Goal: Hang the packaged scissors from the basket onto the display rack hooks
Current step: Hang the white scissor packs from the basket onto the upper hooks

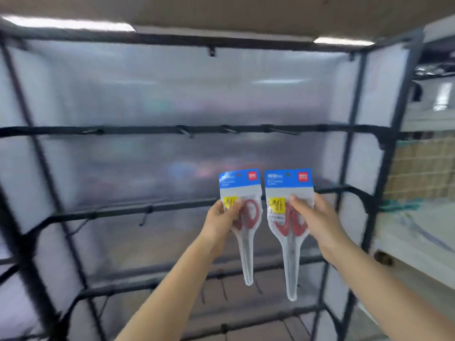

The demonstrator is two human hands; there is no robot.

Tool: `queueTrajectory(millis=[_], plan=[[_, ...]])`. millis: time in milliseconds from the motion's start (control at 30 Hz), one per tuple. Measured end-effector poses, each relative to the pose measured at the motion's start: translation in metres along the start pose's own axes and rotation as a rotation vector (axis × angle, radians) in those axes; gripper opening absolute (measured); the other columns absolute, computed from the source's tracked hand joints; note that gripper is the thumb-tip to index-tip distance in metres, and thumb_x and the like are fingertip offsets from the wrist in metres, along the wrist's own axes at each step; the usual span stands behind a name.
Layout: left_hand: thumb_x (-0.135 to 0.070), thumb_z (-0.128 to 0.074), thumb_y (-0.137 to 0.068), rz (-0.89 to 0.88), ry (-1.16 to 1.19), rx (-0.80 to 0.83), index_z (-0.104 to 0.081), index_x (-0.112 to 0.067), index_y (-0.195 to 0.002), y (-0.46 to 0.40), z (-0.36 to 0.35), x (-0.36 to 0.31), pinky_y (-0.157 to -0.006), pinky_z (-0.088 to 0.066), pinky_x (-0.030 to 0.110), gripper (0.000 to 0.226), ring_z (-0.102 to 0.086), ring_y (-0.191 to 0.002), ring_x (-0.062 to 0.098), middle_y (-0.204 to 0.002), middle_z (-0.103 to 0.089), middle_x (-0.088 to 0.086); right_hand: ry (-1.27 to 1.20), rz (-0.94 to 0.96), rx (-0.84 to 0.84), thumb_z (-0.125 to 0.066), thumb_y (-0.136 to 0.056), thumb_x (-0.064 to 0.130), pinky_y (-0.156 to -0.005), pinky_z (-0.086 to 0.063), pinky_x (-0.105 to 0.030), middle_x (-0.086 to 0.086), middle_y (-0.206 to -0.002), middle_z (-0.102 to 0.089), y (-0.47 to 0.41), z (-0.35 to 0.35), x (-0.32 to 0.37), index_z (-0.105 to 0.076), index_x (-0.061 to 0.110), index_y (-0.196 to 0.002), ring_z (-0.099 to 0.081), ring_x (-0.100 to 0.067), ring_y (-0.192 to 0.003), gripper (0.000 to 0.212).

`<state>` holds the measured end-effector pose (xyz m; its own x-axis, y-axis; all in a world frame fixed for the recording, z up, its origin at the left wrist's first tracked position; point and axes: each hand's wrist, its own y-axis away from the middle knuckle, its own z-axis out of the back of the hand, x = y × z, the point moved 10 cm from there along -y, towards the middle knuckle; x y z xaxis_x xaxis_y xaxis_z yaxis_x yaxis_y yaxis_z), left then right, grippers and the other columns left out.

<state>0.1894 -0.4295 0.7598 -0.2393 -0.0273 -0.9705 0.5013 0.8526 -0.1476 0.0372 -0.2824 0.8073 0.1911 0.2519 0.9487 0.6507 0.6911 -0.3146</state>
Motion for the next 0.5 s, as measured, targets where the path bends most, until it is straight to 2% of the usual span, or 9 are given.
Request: queueTrajectory(millis=[67, 133, 200, 367, 433, 500], plan=[[-0.02, -0.059, -0.092, -0.002, -0.006, -0.065, -0.06, -0.007, -0.099, 0.006, 0.047, -0.01, -0.084, -0.051, 0.044, 0.015, -0.062, -0.087, 0.027, -0.094, -0.068, 0.013, -0.003, -0.011, 0.061, -0.061, -0.09, 0.02, -0.072, -0.049, -0.027, 0.001, -0.096, -0.07, -0.001, -0.047, 0.001, -0.063, 0.015, -0.098, -0.065, -0.012, -0.086, 0.01], [-0.02, -0.059, -0.092, -0.002, -0.028, -0.141, -0.06, -0.006, -0.102, 0.013, 0.098, -0.022, -0.088, -0.05, 0.049, 0.018, -0.063, -0.09, 0.031, -0.102, -0.067, 0.019, -0.017, -0.018, 0.126, -0.06, -0.09, 0.023, -0.066, -0.046, -0.026, 0.005, -0.092, -0.069, 0.002, -0.095, 0.002, -0.062, 0.02, -0.095, -0.064, -0.011, -0.084, 0.006], [-0.019, -0.059, -0.092, -0.014, -0.05, -0.212, -0.061, -0.006, -0.101, 0.02, 0.148, -0.036, -0.088, -0.05, 0.05, 0.016, -0.063, -0.09, 0.031, -0.102, -0.067, 0.019, -0.034, -0.017, 0.19, -0.06, -0.09, 0.027, -0.065, -0.046, -0.026, 0.006, -0.093, -0.069, 0.008, -0.141, 0.005, -0.062, 0.02, -0.099, -0.065, -0.01, -0.086, 0.012], [-0.019, -0.06, -0.091, -0.083, -0.062, -0.353, -0.063, -0.008, -0.097, 0.04, 0.249, -0.08, -0.086, -0.049, 0.051, 0.013, -0.064, -0.087, 0.031, -0.096, -0.069, 0.015, -0.065, 0.052, 0.322, -0.058, -0.091, 0.026, -0.055, -0.044, -0.008, 0.011, -0.087, -0.068, 0.021, -0.244, 0.029, -0.061, 0.02, -0.097, -0.064, 0.005, -0.072, 0.009], [-0.02, -0.06, -0.09, -0.124, -0.055, -0.394, -0.064, -0.009, -0.098, 0.047, 0.279, -0.101, -0.082, -0.051, 0.047, 0.014, -0.065, -0.087, 0.03, -0.096, -0.07, 0.014, -0.111, 0.079, 0.357, -0.058, -0.091, 0.023, -0.053, -0.044, -0.005, 0.01, -0.084, -0.068, 0.026, -0.281, 0.043, -0.061, 0.019, -0.093, -0.063, 0.008, -0.067, 0.005], [-0.023, -0.06, -0.09, -0.168, -0.054, -0.422, -0.064, -0.013, -0.096, 0.053, 0.302, -0.12, -0.068, -0.052, 0.035, 0.012, -0.066, -0.08, 0.023, -0.089, -0.071, 0.007, -0.162, 0.1, 0.349, -0.059, -0.091, 0.019, -0.055, -0.045, -0.006, 0.01, -0.081, -0.067, 0.028, -0.311, 0.055, -0.062, 0.018, -0.089, -0.062, 0.009, -0.064, 0.004]])
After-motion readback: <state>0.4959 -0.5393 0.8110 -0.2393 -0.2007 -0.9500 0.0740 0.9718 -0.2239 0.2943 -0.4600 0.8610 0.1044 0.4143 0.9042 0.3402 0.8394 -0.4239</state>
